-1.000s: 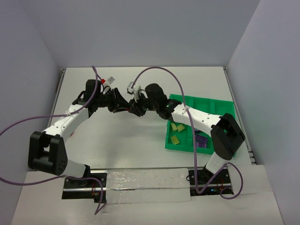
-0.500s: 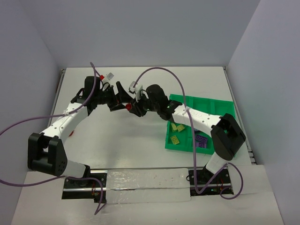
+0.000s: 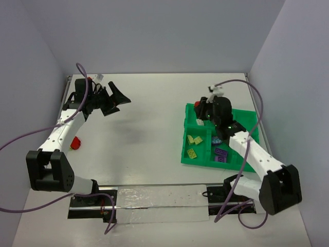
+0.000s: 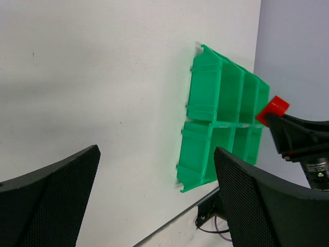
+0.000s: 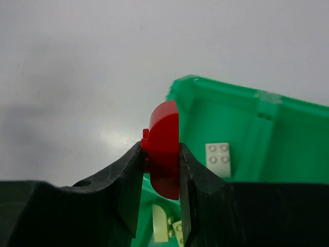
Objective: Sort the legos into containers by color
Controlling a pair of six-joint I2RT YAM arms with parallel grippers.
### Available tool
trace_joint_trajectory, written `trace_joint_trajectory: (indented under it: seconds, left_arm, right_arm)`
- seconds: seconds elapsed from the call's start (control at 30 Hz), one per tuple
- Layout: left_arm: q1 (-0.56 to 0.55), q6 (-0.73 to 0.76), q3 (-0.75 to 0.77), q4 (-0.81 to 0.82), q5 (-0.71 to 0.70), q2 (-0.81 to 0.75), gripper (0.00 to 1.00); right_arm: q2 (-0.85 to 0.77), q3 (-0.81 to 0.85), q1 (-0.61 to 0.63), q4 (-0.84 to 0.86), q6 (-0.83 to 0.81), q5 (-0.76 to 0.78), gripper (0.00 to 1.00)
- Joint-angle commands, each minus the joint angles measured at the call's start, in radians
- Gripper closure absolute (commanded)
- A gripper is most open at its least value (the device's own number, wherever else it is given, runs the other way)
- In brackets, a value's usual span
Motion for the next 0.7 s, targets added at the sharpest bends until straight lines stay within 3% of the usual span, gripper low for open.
trace_joint_trajectory:
  seconds: [0.0, 0.13, 0.37, 0.4, 0.47, 0.53, 0.67]
  left_arm:
    - [0.009, -0.006, 0.032, 0.013, 0.004, -0.003, 0.02]
    - [0.017, -0.006, 0.055, -0.029, -0.07, 0.016, 0.05]
    - [0.019, 0.005, 0.189, -0.251, -0.403, 0.055, 0.06]
    - [0.02, 0.007, 0.19, -0.259, -0.423, 0.054, 0.06]
    - [0.025, 0.003, 0.189, -0.281, -0.471, 0.051, 0.06]
    - [0.032, -0.003, 0.181, -0.299, -0.502, 0.053, 0.06]
    - [0.046, -0.018, 0.162, -0.319, -0.532, 0.06, 0.06]
  right_arm:
    - [-0.076, -0.019, -0.109, -0.077, 0.149, 0.209, 1.0]
    - [-0.058, 0.021, -0.212, -0.199, 0.23, 0.31, 1.0]
    - [0.077, 0.114, -0.276, -0.299, 0.237, 0.343, 0.89]
    - [0.095, 0.124, -0.277, -0.298, 0.238, 0.338, 0.84]
    - [0.119, 0.135, -0.277, -0.294, 0.245, 0.325, 0.58]
    - [0.131, 0.14, -0.277, -0.278, 0.246, 0.31, 0.43]
    - [0.142, 0.159, -0.276, -0.273, 0.241, 0.292, 0.32]
